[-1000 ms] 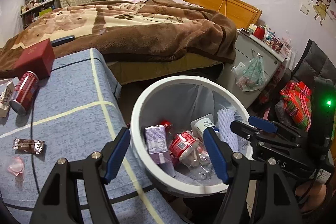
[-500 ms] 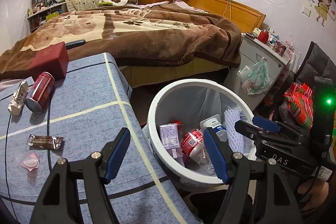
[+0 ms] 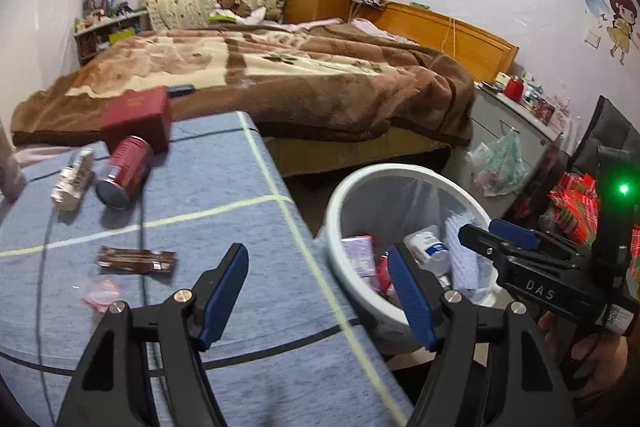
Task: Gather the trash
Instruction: 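Move both open tools back over the table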
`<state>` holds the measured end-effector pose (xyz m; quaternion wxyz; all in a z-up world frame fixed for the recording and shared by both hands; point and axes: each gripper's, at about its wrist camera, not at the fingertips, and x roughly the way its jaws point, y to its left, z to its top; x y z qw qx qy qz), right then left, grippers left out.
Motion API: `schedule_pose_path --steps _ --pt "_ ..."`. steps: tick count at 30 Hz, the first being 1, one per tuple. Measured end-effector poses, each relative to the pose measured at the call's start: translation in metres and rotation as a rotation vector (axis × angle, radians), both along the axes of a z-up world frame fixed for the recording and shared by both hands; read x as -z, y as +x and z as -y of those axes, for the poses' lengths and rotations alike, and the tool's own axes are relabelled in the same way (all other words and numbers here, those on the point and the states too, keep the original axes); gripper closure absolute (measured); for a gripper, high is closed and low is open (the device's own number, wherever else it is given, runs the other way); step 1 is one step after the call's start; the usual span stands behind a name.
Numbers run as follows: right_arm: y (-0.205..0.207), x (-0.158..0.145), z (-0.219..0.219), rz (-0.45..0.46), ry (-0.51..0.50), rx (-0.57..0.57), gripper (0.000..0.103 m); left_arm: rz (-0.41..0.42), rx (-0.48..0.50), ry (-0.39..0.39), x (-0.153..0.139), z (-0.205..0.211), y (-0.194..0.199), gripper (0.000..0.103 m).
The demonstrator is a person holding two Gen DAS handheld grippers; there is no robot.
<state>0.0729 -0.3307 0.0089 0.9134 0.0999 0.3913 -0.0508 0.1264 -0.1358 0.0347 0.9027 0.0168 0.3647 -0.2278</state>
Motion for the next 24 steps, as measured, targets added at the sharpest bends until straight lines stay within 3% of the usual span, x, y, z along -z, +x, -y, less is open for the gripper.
schedule_pose_path --steps 12,24 --pt "0.019 -0.006 -0.053 0.036 0.016 -0.087 0.045 0.041 -0.131 0.017 -0.005 -0.071 0.008 0.029" --pt "0.055 -0.007 -0.118 0.037 0.005 -0.201 0.046 0.027 -0.306 -0.012 -0.003 -0.176 0.038 0.029"
